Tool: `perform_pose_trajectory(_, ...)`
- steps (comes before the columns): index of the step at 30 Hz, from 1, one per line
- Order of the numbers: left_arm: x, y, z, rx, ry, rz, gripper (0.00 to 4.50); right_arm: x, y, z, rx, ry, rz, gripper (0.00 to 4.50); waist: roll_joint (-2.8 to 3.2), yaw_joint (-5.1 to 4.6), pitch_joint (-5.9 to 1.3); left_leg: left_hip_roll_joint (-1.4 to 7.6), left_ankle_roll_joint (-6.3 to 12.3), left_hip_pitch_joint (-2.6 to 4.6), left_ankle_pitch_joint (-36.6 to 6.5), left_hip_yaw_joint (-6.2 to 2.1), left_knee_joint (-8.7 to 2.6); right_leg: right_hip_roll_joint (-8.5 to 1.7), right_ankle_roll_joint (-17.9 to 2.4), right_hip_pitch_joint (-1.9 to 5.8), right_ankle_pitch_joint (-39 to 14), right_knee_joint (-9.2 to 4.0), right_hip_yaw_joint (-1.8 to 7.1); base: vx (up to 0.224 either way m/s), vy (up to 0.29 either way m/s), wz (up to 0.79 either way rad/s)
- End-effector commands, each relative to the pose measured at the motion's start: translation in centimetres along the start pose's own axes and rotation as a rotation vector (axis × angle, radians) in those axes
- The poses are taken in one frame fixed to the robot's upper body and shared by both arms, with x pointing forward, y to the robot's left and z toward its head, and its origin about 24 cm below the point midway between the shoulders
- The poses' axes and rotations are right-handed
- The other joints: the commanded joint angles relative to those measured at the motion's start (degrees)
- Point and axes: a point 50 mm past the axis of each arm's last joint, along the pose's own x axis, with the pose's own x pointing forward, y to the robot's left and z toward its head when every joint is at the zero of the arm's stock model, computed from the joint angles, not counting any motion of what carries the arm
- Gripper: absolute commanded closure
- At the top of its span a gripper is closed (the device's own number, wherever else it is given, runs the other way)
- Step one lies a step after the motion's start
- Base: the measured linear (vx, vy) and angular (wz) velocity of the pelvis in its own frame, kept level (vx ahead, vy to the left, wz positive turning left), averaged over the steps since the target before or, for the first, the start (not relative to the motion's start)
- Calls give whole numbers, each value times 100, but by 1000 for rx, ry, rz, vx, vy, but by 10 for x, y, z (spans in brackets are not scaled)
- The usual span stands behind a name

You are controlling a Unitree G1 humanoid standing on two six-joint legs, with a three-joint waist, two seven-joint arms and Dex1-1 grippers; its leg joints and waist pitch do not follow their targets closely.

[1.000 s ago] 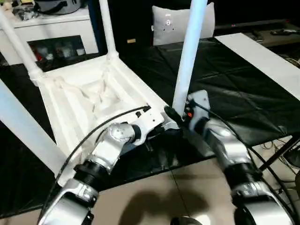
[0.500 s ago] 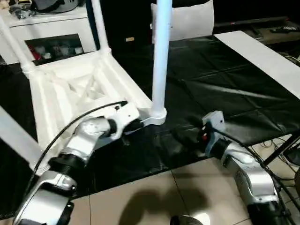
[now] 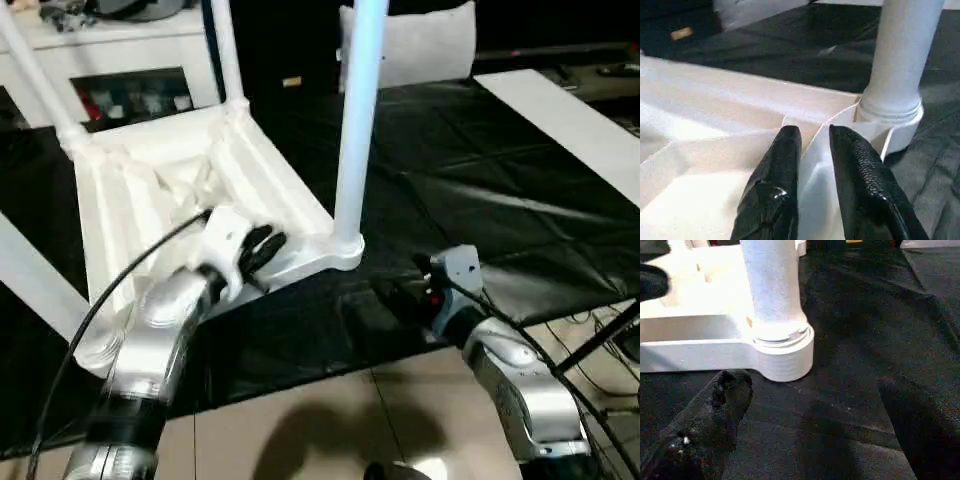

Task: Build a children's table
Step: Rotate leg to tighten

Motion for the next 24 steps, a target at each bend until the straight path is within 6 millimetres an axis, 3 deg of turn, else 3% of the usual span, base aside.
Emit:
perform_pose_trajectory(1,0,-4,7,17,-20,35,339,1,2,7,-61,-18,7,0,29,8,-294,-158,775,-477,-693,-149,-535,-170,-555,705,-1965,-288,-83,-22,-18,30)
perform_pose_trajectory(2,-1,-7,6,1,-25,55,339,1,2,8,-81,-18,6,0,14,0,-310,-132,851,-377,-734,-212,-479,-153,-581,621,-1780,-341,-135,-22,-18,30)
perform_pose_trajectory(3,-2,-11,-2,-82,-2,139,339,1,1,7,-86,-16,-12,0,59,-103,-312,-37,950,-423,-744,-411,-480,-117,-833,650,-1325,-257,-232,-15,-54,56)
perform_pose_trajectory(4,-4,-12,-4,-112,1,173,339,0,1,6,-78,-16,-24,0,136,-149,-242,14,1072,-483,-1083,-554,-552,-76,-954,669,-1299,-201,-279,6,-73,49)
perform_pose_trajectory(5,-5,-13,-6,-123,12,199,339,0,1,6,-77,-18,-32,0,142,-175,-232,20,1092,-491,-1275,-603,-553,-79,-997,679,-1350,-169,-278,6,-73,49)
perform_pose_trajectory(6,-8,-14,-7,-136,30,242,339,-1,0,5,-75,-22,-44,0,45,-166,-233,-256,895,-634,-1357,-522,-390,-298,-806,804,-1825,-305,-292,18,-52,47)
perform_pose_trajectory(7,-10,-15,-7,-137,40,252,339,-2,0,5,-79,-26,-52,0,2,-126,-261,-345,822,-673,-1217,-490,-337,-384,-621,843,-2146,-356,-331,11,-46,42)
perform_pose_trajectory(8,-11,-17,-8,-131,44,249,339,-2,-1,5,-68,-28,-66,0,-90,-26,-315,-462,965,-734,-628,-403,-176,-666,-289,906,-2510,-468,-318,-6,-55,59)
perform_pose_trajectory(9,-12,-18,-8,-124,47,247,339,-3,-2,4,-55,-29,-78,0,-132,-12,-339,-420,927,-409,-359,-170,-105,-662,-242,668,-2893,-613,-23,-17,-38,36)
perform_pose_trajectory(10,-16,-17,-11,-81,63,275,339,-4,-4,0,-13,-31,-109,0,-226,145,-283,-321,1031,-510,-49,-157,-115,-790,-415,759,-3122,-561,133,0,0,0)
perform_pose_trajectory(11,-17,-17,-11,-75,65,283,339,-4,-5,-1,-7,-30,-113,0,-141,247,-289,-269,1008,-497,44,-137,-157,-801,-442,794,-3209,-558,132,0,0,0)
perform_pose_trajectory(12,-20,-14,-11,-89,75,320,339,-5,-5,-4,-7,-21,-109,0,-116,293,-234,-232,1065,-380,-31,-84,-282,-645,-564,632,-3138,-566,122,0,0,0)
perform_pose_trajectory(13,-20,-14,-11,-89,75,320,339,-5,-5,-4,-7,-21,-109,0,-78,283,-224,-199,1017,-326,-131,-53,-347,-500,-623,601,-3037,-520,58,-18,75,-5)
perform_pose_trajectory(14,-22,-13,-9,-101,64,330,339,-6,-5,-4,-10,-22,-106,0,-56,233,-235,-151,852,-216,-428,0,-410,-250,-665,514,-2703,-444,18,-18,75,-5)
perform_pose_trajectory(15,-24,-13,-6,-105,44,336,339,-7,-4,-4,-9,-28,-108,0,-39,216,-248,-77,668,-139,-823,-21,-465,-149,-708,467,-2282,-384,72,-14,86,1)
perform_pose_trajectory(17,-28,-12,-4,-106,24,353,339,-8,-3,-5,-4,-32,-113,0,-69,192,-225,-49,361,-105,-1466,-1,-537,-72,-646,444,-2036,-362,168,-8,84,5)
perform_pose_trajectory(18,-28,-12,-4,-106,23,356,339,-8,-3,-5,-4,-32,-113,0,-39,185,-225,-64,235,-75,-1822,6,-567,-66,-595,433,-2029,-370,242,-7,75,4)
perform_pose_trajectory(20,-31,-12,-3,-110,13,358,339,-10,-2,-5,-5,-35,-116,0,-58,143,-253,-104,202,-109,-1851,10,-576,-61,-600,456,-1826,-356,333,-11,63,1)
perform_pose_trajectory(21,-34,-14,-1,-112,2,344,339,-13,-3,-3,3,-42,-123,0,-126,128,-235,-131,253,-138,-1857,36,-575,-47,-558,448,-1904,-372,371,0,0,0)
perform_pose_trajectory(23,-36,-17,0,-110,-6,330,339,-15,-3,-2,12,-49,-132,0,-126,131,-232,-145,304,-142,-1956,37,-574,-77,-386,426,-2413,-408,412,0,0,0)
perform_pose_trajectory(24,-39,-19,-1,-116,-6,317,339,-17,-5,-2,24,-54,-141,0,-181,121,-237,-167,327,-162,-1925,46,-563,-81,-306,416,-2564,-427,436,0,0,0)
